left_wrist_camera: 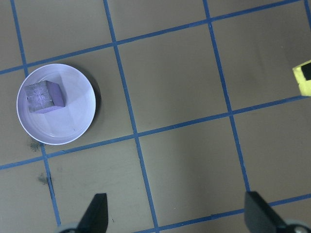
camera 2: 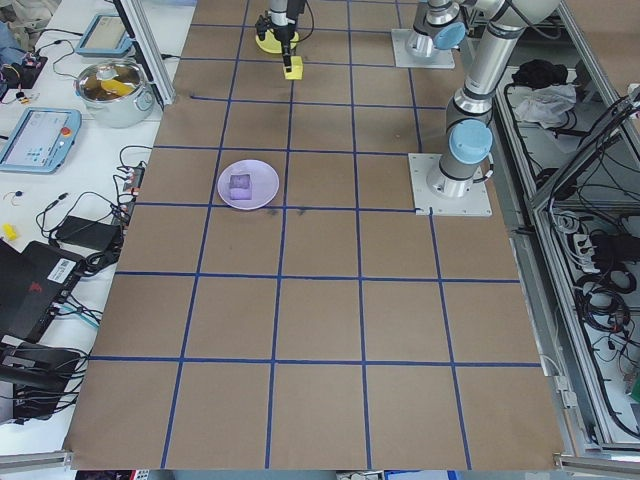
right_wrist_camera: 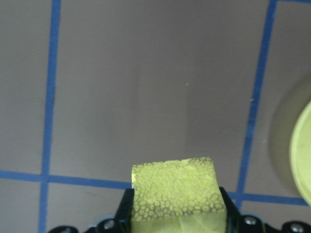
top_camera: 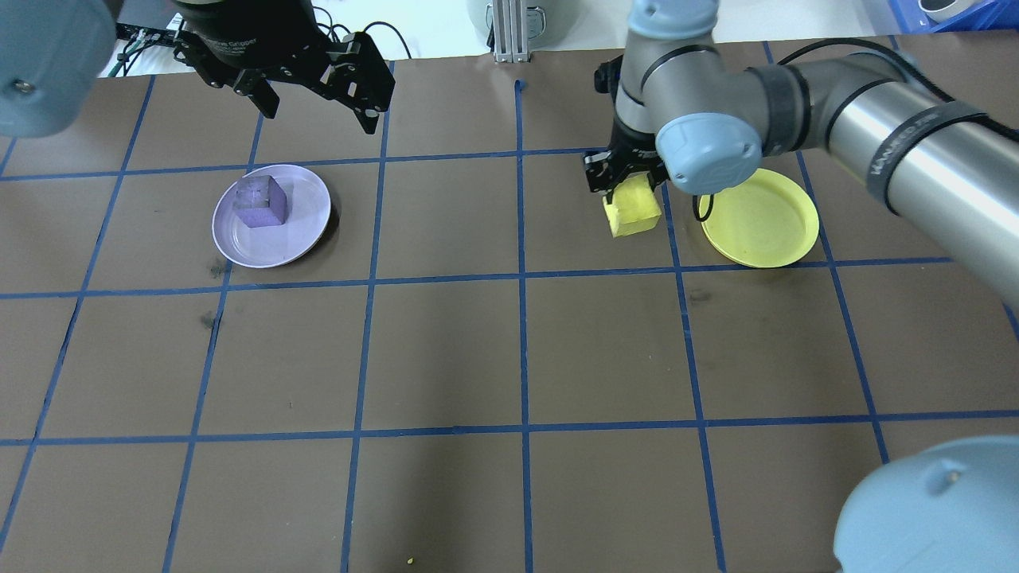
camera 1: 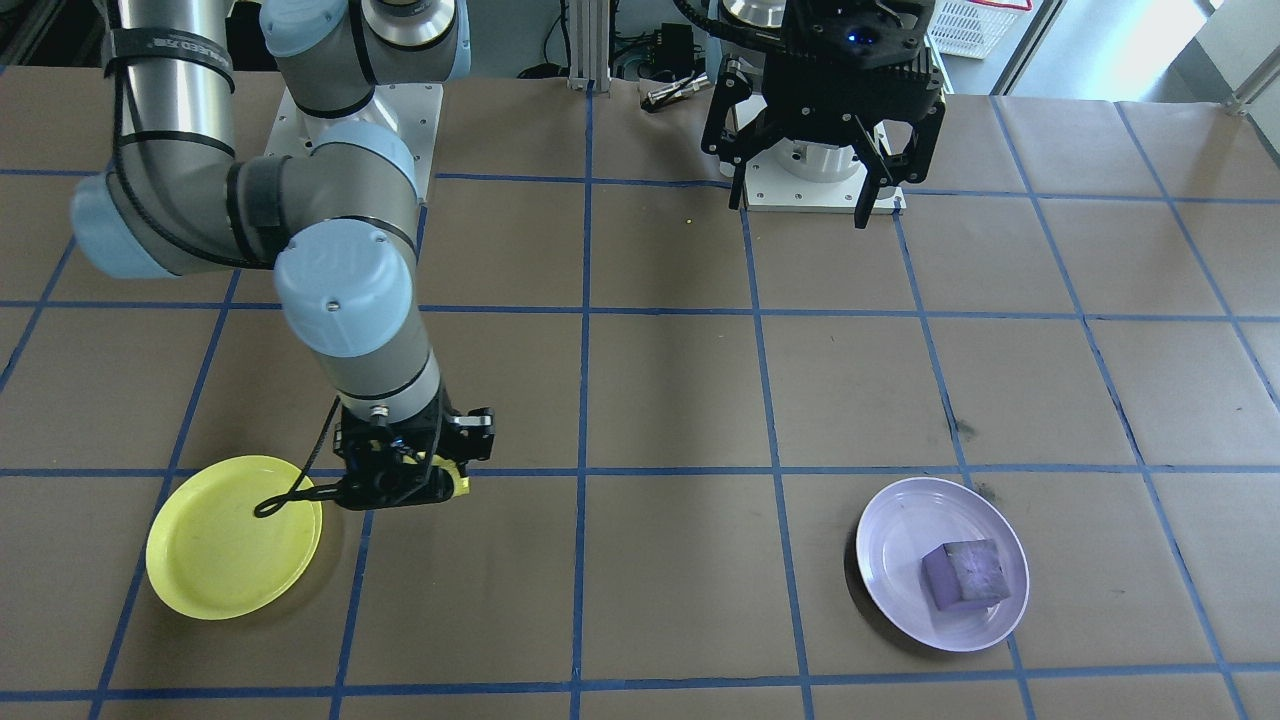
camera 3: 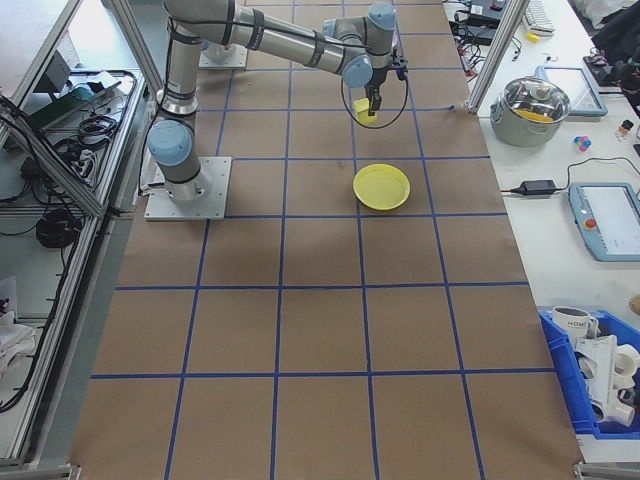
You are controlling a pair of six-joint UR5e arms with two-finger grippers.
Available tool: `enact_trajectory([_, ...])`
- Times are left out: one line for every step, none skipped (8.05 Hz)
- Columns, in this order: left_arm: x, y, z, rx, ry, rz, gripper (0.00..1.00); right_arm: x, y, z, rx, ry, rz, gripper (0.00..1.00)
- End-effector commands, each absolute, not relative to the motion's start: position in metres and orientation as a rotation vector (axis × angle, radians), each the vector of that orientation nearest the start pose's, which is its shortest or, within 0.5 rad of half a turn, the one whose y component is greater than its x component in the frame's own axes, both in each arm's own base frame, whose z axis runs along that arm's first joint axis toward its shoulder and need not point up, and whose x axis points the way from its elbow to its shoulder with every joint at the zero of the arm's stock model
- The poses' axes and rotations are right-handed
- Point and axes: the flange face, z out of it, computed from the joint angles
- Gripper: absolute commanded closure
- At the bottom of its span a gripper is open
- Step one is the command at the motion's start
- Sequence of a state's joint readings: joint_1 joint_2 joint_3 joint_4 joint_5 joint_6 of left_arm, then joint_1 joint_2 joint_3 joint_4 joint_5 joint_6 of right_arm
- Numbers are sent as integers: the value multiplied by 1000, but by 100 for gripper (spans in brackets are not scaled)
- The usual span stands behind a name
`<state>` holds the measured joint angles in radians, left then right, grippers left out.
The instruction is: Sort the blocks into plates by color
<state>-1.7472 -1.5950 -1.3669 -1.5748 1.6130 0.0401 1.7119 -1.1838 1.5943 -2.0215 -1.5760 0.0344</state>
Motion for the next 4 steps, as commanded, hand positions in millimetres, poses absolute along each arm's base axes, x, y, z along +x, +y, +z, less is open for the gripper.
enact_trajectory([-217, -480, 574, 331, 3081, -280, 0, 100, -633, 331, -253, 3166, -200, 100])
enact_trajectory([-217, -479, 572, 329, 3083, -273, 0, 80, -637, 332, -314, 3170, -212, 100])
enact_trajectory([-217, -479, 573, 330, 3085, -278, 0, 66, -642, 325, -372, 3175, -217, 100])
enact_trajectory([-217, -479, 572, 330, 3087, -280, 0, 46, -647, 308, -352, 3189, -168, 100])
